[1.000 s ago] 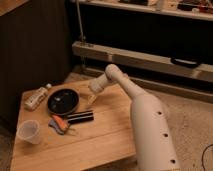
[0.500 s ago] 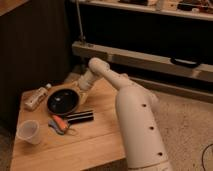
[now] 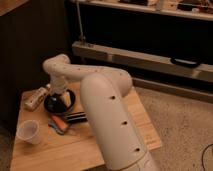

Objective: Place the pepper in the ceramic bowl

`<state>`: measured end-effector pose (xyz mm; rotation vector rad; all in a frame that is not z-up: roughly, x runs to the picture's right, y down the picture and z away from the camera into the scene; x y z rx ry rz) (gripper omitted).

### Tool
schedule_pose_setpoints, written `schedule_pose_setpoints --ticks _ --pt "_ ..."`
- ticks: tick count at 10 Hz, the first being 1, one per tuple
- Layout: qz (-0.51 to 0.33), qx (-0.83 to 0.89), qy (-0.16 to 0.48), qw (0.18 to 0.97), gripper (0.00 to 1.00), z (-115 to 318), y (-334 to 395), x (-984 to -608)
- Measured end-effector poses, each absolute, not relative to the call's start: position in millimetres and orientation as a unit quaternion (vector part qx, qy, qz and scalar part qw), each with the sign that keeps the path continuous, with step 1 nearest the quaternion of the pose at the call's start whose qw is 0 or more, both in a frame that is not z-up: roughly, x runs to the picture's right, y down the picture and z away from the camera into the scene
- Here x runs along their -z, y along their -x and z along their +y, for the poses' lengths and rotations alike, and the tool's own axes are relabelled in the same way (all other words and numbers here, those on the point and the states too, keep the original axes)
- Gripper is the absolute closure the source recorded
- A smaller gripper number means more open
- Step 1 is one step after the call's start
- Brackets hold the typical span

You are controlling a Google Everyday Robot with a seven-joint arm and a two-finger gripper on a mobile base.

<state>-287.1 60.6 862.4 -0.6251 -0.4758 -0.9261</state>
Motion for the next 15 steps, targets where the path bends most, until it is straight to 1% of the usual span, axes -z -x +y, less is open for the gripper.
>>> schedule_pose_setpoints --ticks 2,6,7,8,9,10,12,13,15 --pt "-0.206 0.453 0.290 0.818 0.20 61 288 -859" --pt "-0.205 0.452 0.291 0.818 0.20 61 288 -860" --pt "-0.210 0.459 0.288 0.814 0.20 61 289 -860" --pt "-0.228 0.474 0.268 0.808 0.20 57 292 -855" --pt "-0.241 0.487 0.246 0.803 0.20 49 288 -850" --pt "-0.255 0.502 0.217 0.797 0.20 39 278 -837" --pt "-0.274 0.521 0.180 0.788 0.20 31 255 -810" --pt "-0.280 0.532 0.165 0.782 0.20 30 233 -794" --pt "-0.289 0.546 0.156 0.771 0.20 31 206 -779"
